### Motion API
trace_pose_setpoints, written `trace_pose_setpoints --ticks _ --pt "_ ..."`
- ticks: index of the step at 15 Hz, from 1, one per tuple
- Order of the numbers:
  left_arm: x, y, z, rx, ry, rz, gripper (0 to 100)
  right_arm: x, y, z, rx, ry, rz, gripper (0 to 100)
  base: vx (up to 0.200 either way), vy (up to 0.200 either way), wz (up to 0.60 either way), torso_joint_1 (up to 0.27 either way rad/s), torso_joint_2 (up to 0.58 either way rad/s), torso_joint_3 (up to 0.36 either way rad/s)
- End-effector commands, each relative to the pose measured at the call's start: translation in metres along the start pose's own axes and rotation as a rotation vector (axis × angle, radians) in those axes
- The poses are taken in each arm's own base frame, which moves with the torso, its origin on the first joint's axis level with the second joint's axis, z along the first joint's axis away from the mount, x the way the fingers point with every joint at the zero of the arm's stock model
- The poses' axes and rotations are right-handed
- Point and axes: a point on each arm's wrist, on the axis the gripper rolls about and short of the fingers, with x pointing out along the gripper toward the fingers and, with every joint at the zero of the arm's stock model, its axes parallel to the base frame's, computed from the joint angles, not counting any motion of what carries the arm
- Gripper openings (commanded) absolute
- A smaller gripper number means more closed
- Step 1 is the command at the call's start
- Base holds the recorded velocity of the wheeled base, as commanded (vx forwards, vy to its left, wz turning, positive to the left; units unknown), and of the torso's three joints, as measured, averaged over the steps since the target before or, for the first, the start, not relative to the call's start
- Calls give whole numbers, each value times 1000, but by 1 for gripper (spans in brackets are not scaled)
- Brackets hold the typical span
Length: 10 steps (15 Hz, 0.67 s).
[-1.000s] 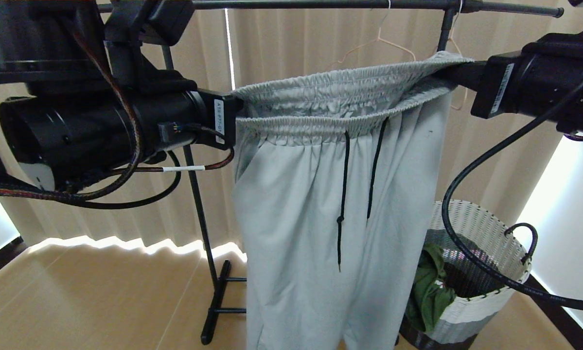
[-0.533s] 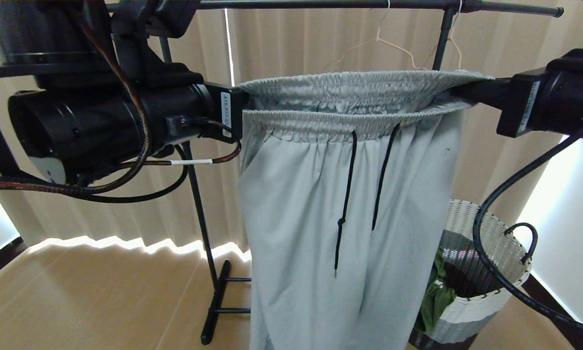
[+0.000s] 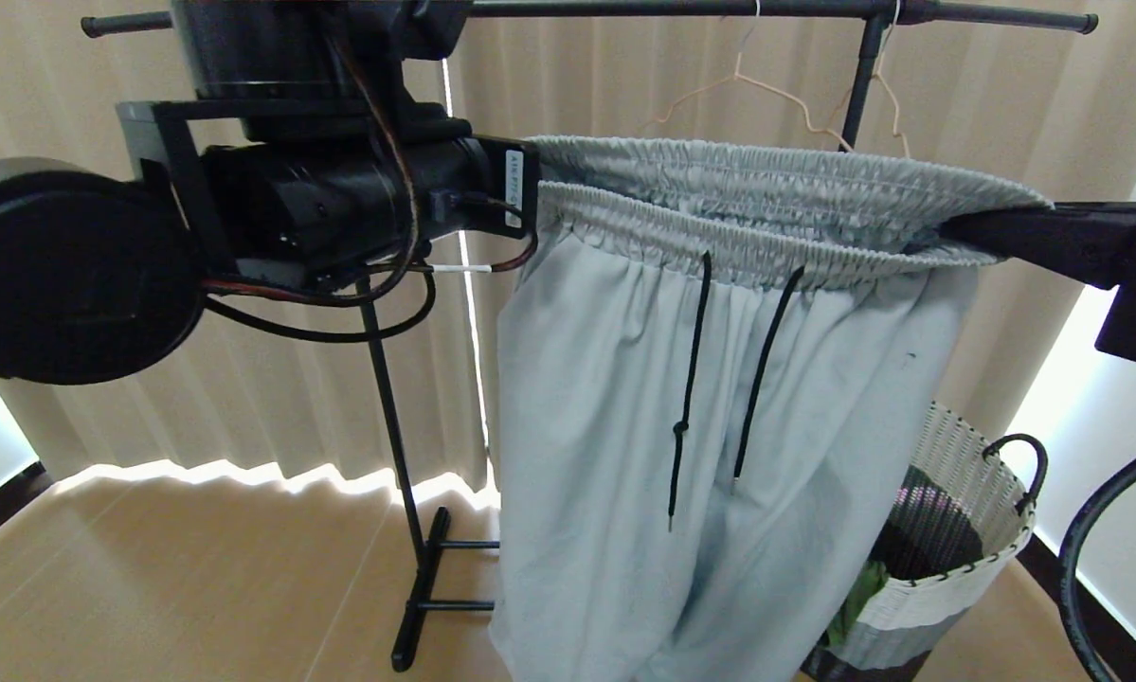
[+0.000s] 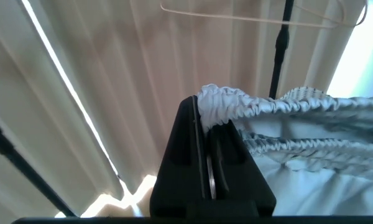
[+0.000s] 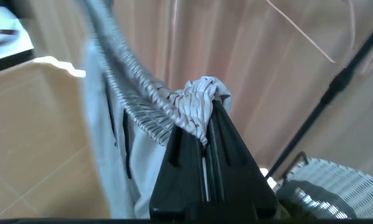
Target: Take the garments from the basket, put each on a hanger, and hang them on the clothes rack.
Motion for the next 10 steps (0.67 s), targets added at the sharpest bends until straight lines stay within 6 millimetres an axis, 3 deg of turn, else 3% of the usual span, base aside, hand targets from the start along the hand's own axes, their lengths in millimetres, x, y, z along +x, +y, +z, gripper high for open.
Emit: trace_pose_setpoints --ticks 1,7,8,10 --pt "14 -4 -11 7 30 -3 0 -7 1 2 0 -18 9 0 0 0 0 0 0 0" --pt "-1 0 -6 14 24 -4 0 1 -2 -1 0 1 -15 0 0 0 0 0 0 0" --pt "-26 5 -11 61 47 -11 0 21 -10 -1 6 6 -63 0 0 0 0 0 0 0" --pt "-42 8 -14 70 59 -15 0 44 -18 -8 11 -7 -105 0 0 0 0 0 0 0"
